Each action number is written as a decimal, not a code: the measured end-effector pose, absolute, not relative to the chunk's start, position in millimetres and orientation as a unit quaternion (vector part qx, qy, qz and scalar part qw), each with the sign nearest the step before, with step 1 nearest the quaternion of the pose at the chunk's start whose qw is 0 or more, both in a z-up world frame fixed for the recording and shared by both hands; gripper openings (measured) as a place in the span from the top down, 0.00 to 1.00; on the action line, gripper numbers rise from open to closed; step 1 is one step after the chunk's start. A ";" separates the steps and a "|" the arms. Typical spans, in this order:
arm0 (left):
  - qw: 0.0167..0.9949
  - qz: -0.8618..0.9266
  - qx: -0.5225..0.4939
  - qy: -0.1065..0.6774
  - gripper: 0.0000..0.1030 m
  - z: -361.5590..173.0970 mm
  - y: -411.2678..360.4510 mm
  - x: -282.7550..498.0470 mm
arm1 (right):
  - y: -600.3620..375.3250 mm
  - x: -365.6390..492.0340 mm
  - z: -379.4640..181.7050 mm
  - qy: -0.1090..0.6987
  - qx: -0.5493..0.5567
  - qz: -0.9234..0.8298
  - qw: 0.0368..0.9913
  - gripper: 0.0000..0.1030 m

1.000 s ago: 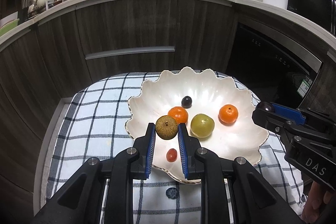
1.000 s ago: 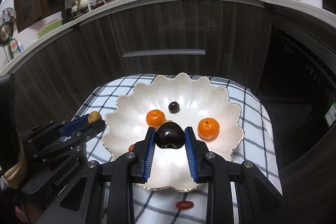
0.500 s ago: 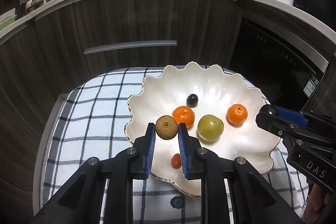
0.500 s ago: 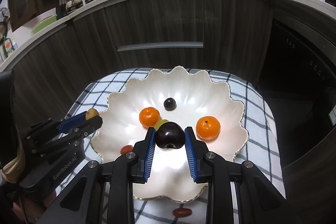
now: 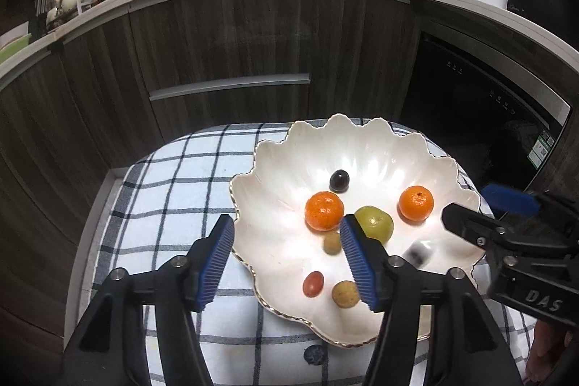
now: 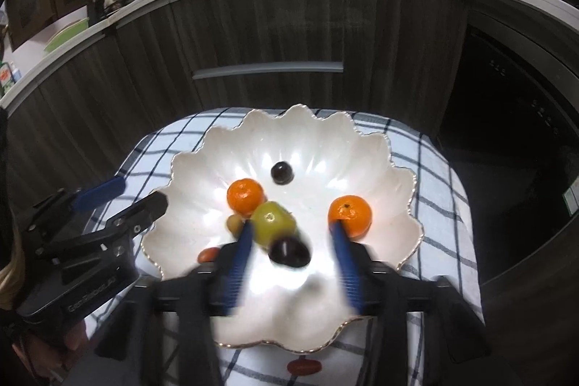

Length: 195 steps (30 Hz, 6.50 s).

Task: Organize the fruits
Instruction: 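Open the right tool over the bowl while the left tool releases the longan, then withdraw both open tools from the bowl back over the cloth, then lower the left tool around a blueberry while the right tool lowers around a red oblong grape, then close the left tool on the blueberry while the right tool grips the red grape, then carry the blueberry in the left tool and grape in the right tool over the bowl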

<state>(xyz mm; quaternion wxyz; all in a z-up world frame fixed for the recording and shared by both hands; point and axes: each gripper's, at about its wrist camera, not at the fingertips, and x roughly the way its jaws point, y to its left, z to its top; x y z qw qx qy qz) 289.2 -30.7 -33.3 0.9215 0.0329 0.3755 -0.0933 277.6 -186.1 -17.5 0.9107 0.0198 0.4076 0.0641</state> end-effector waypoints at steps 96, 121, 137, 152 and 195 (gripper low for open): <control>0.907 -0.132 0.094 0.389 0.31 -110.3 -28.0 204.6 | -184.0 177.7 -91.3 0.407 -0.020 -0.018 0.913 0.29; 0.885 -0.154 0.086 0.431 0.53 -137.8 -37.3 224.1 | -183.3 190.9 -118.0 0.445 -0.015 -0.002 0.895 0.51; 0.879 -0.166 0.075 0.440 0.78 -140.5 -38.8 226.0 | -180.2 193.7 -122.5 0.453 -0.019 0.012 0.891 0.69; 0.886 -0.162 0.068 0.429 0.78 -123.9 -35.3 216.1 | -177.7 189.5 -111.3 0.443 -0.018 0.015 0.896 0.70; 0.919 -0.139 0.060 0.364 0.78 -50.4 -30.4 208.5 | -180.0 181.6 -30.0 0.360 -0.010 0.027 0.933 0.70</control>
